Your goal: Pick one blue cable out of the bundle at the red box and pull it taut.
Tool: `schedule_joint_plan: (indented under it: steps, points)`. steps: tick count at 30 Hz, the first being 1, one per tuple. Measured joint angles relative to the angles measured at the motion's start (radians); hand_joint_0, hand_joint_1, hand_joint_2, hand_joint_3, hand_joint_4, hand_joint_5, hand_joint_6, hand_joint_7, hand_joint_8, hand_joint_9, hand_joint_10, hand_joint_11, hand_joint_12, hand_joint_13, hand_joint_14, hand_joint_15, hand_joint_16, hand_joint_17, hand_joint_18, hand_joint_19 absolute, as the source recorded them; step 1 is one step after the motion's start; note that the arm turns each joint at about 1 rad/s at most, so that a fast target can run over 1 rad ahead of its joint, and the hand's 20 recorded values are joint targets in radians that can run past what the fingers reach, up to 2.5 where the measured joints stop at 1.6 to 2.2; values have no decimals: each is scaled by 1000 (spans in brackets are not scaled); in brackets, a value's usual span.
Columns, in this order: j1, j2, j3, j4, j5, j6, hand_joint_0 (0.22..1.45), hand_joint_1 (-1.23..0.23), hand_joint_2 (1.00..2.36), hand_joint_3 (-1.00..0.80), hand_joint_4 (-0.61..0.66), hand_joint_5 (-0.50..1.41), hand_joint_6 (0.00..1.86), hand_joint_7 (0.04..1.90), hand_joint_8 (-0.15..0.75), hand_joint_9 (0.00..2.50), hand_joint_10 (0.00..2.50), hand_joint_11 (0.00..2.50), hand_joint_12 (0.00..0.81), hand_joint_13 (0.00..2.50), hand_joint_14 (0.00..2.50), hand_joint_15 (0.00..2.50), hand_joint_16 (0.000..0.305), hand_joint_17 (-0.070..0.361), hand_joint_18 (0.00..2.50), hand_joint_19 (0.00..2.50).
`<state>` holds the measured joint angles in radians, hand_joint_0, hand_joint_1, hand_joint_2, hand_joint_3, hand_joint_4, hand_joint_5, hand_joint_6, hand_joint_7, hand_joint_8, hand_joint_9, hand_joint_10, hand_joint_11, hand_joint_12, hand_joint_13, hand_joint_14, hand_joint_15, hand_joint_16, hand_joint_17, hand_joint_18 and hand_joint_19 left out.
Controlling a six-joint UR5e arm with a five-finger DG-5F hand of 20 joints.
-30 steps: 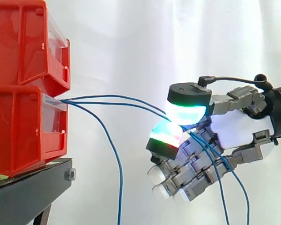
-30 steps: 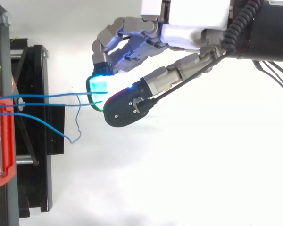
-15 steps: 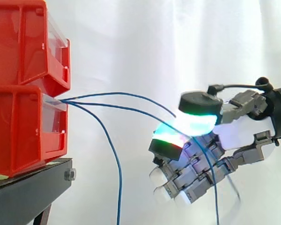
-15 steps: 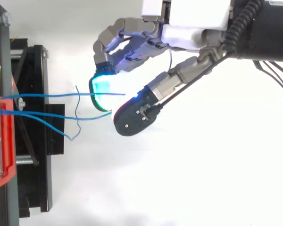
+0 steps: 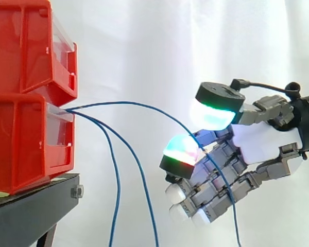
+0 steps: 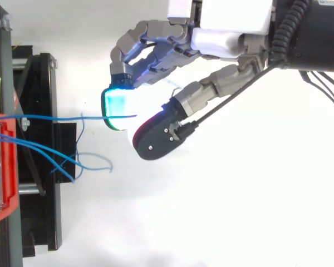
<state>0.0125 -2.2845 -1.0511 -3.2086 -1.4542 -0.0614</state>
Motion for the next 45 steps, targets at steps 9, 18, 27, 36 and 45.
schedule_joint_plan:
  steps: [9,18,27,36,45]
  points:
    - [2,0,3,-4,0,0,585,-703,1000,-498,68,-139,855,1012,268,666,6,324,327,484,7,190,45,101,418,201]
    - [3,0,18,-18,0,1,609,-757,1006,-413,79,-144,867,1024,288,658,6,328,327,491,8,195,45,101,427,200]
    - [6,0,20,-27,0,1,465,-671,1000,-500,122,-151,874,922,326,650,5,333,362,484,8,197,54,121,437,201]
    - [7,-1,20,-28,0,-1,475,-843,1000,-500,136,-165,886,923,320,619,6,345,359,480,8,200,53,119,431,205]
    - [7,-1,20,-28,0,-3,582,-919,1000,-500,110,-176,906,920,296,606,7,384,336,481,8,196,49,109,448,201]
